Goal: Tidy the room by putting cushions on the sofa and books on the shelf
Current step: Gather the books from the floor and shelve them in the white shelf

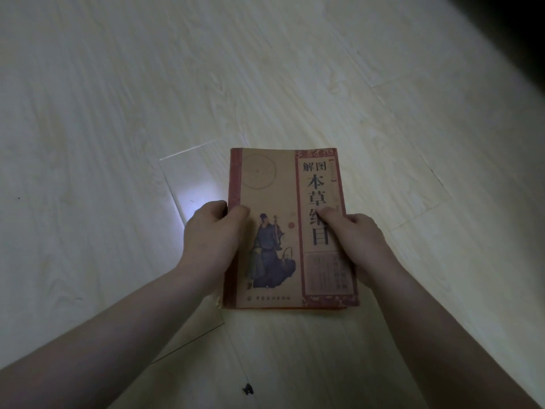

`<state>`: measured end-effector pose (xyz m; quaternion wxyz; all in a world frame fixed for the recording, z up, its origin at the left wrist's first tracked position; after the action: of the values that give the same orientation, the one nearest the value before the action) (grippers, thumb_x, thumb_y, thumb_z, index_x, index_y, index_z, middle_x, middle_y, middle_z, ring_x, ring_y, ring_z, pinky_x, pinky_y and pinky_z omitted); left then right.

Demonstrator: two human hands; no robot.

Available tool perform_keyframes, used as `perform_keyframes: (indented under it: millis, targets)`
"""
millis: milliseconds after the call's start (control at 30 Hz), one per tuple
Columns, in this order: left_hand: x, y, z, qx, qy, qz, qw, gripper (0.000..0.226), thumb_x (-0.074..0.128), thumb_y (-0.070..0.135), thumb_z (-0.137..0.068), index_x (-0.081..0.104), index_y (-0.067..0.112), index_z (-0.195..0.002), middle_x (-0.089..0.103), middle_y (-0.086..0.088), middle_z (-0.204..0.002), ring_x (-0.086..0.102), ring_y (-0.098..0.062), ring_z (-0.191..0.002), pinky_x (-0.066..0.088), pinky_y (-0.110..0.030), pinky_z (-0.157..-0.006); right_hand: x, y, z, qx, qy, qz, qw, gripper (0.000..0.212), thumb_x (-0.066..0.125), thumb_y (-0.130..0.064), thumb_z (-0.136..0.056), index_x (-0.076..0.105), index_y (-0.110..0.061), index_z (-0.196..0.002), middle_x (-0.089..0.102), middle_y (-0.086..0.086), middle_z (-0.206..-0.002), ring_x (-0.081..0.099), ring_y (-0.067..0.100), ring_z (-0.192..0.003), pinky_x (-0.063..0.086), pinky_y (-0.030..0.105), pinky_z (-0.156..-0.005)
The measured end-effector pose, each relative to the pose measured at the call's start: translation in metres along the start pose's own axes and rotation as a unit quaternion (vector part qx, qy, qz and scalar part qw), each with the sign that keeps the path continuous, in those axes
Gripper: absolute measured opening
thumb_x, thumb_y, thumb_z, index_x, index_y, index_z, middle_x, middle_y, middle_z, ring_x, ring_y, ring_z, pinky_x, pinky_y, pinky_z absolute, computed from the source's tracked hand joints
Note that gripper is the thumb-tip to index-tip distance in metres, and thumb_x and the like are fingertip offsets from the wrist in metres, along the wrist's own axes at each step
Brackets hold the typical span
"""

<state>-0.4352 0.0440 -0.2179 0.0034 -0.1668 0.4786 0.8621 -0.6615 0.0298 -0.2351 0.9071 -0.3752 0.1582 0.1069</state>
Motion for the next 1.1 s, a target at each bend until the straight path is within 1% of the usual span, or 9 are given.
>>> perform_keyframes:
  millis: [67, 167, 233, 267, 367, 600, 767, 900, 1100]
  targets:
    - [-0.005, -0.007, -0.006, -0.028, -0.006, 0.022, 0.999, 0.048, 0.059, 0.049, -0.067, 0.061, 0.004, -0.081, 0.063, -0.022, -0.083, 0.062, -0.039, -0.08, 0.053, -0.052, -0.081, 0.004, -0.001, 0.002, 0.021, -0.037, -0.052, 0.998, 0.044, 0.067, -0.049, -0.082, 0.069, -0.011, -0.104, 0.075, 0.005, -0.086, 0.073, 0.021, -0.077, 0.055, 0.027, -0.061]
    - [-0.005, -0.016, -0.01, -0.093, -0.05, 0.086, 0.991, 0.031, 0.065, 0.038, -0.077, 0.053, 0.01, -0.071, 0.047, -0.01, -0.067, 0.05, -0.022, -0.061, 0.05, -0.03, -0.058, 0.007, 0.006, 0.004, 0.013, -0.045, -0.064, 0.997, 0.048, 0.071, -0.05, -0.078, 0.068, -0.015, -0.11, 0.075, 0.005, -0.092, 0.072, 0.023, -0.083, 0.059, 0.036, -0.076]
    - [-0.001, -0.018, -0.009, -0.113, -0.094, 0.099, 0.984, 0.031, 0.064, 0.029, -0.083, 0.051, 0.007, -0.067, 0.048, -0.003, -0.061, 0.05, -0.017, -0.058, 0.047, -0.025, -0.053, 0.009, 0.013, 0.009, 0.004, -0.041, -0.079, 0.996, 0.052, 0.074, -0.051, -0.075, 0.066, -0.018, -0.114, 0.075, 0.004, -0.096, 0.072, 0.022, -0.086, 0.058, 0.042, -0.082]
    - [0.002, -0.019, -0.009, -0.11, -0.114, 0.088, 0.984, 0.032, 0.065, 0.033, -0.082, 0.055, 0.006, -0.069, 0.056, -0.001, -0.063, 0.057, -0.017, -0.062, 0.049, -0.027, -0.057, 0.01, 0.015, 0.012, -0.004, -0.04, -0.088, 0.995, 0.053, 0.075, -0.05, -0.074, 0.065, -0.018, -0.116, 0.075, 0.003, -0.098, 0.072, 0.022, -0.087, 0.058, 0.043, -0.083]
    - [0.01, -0.019, -0.006, -0.092, -0.15, 0.053, 0.983, 0.049, 0.066, 0.049, -0.069, 0.066, 0.011, -0.1, 0.074, -0.005, -0.089, 0.071, -0.025, -0.085, 0.056, -0.042, -0.081, 0.01, 0.015, 0.021, -0.041, -0.039, -0.123, 0.991, 0.055, 0.078, -0.047, -0.073, 0.064, -0.019, -0.118, 0.075, 0.001, -0.102, 0.073, 0.019, -0.089, 0.057, 0.044, -0.085]
    - [0.02, 0.005, -0.005, 0.0, -0.152, 0.078, 0.985, 0.061, 0.074, 0.05, -0.067, 0.059, 0.016, -0.115, 0.072, 0.0, -0.104, 0.071, -0.017, -0.092, 0.055, -0.041, -0.089, -0.007, -0.004, 0.038, -0.16, -0.015, -0.158, 0.974, 0.058, 0.078, -0.042, -0.07, 0.06, -0.022, -0.122, 0.072, -0.002, -0.109, 0.07, 0.016, -0.099, 0.057, 0.042, -0.088]
    - [0.012, 0.05, 0.003, 0.185, -0.086, 0.094, 0.974, 0.043, 0.072, 0.036, -0.074, 0.051, 0.026, -0.111, 0.068, 0.012, -0.104, 0.066, -0.006, -0.097, 0.054, -0.025, -0.081, -0.029, -0.04, 0.046, -0.277, 0.033, -0.139, 0.95, 0.05, 0.073, -0.033, -0.07, 0.055, -0.028, -0.117, 0.07, -0.009, -0.108, 0.066, 0.001, -0.099, 0.055, 0.018, -0.08]
    - [0.011, 0.068, 0.016, 0.278, -0.086, 0.052, 0.955, 0.039, 0.067, 0.029, -0.08, 0.041, 0.04, -0.107, 0.06, 0.036, -0.099, 0.061, 0.007, -0.098, 0.05, -0.011, -0.074, -0.033, -0.048, 0.044, -0.3, 0.038, -0.131, 0.944, 0.047, 0.071, -0.032, -0.07, 0.051, -0.029, -0.113, 0.068, -0.016, -0.104, 0.064, -0.004, -0.098, 0.052, 0.012, -0.076]
    - [0.016, 0.065, 0.02, 0.3, -0.108, 0.03, 0.947, 0.042, 0.063, 0.032, -0.081, 0.037, 0.04, -0.113, 0.058, 0.033, -0.103, 0.06, 0.004, -0.099, 0.054, -0.019, -0.079, -0.029, -0.035, 0.043, -0.294, 0.037, -0.165, 0.941, 0.063, 0.074, -0.024, -0.068, 0.05, -0.012, -0.124, 0.067, -0.006, -0.111, 0.066, 0.001, -0.099, 0.053, 0.014, -0.076]
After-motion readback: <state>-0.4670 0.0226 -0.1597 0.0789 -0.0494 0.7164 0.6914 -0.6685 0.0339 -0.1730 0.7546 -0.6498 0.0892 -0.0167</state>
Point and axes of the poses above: each hand's wrist, its own z-axis away from the middle knuckle, its own x-axis out of the palm, y = z × x, the point moved 6 cm from there along -z, towards the middle knuckle
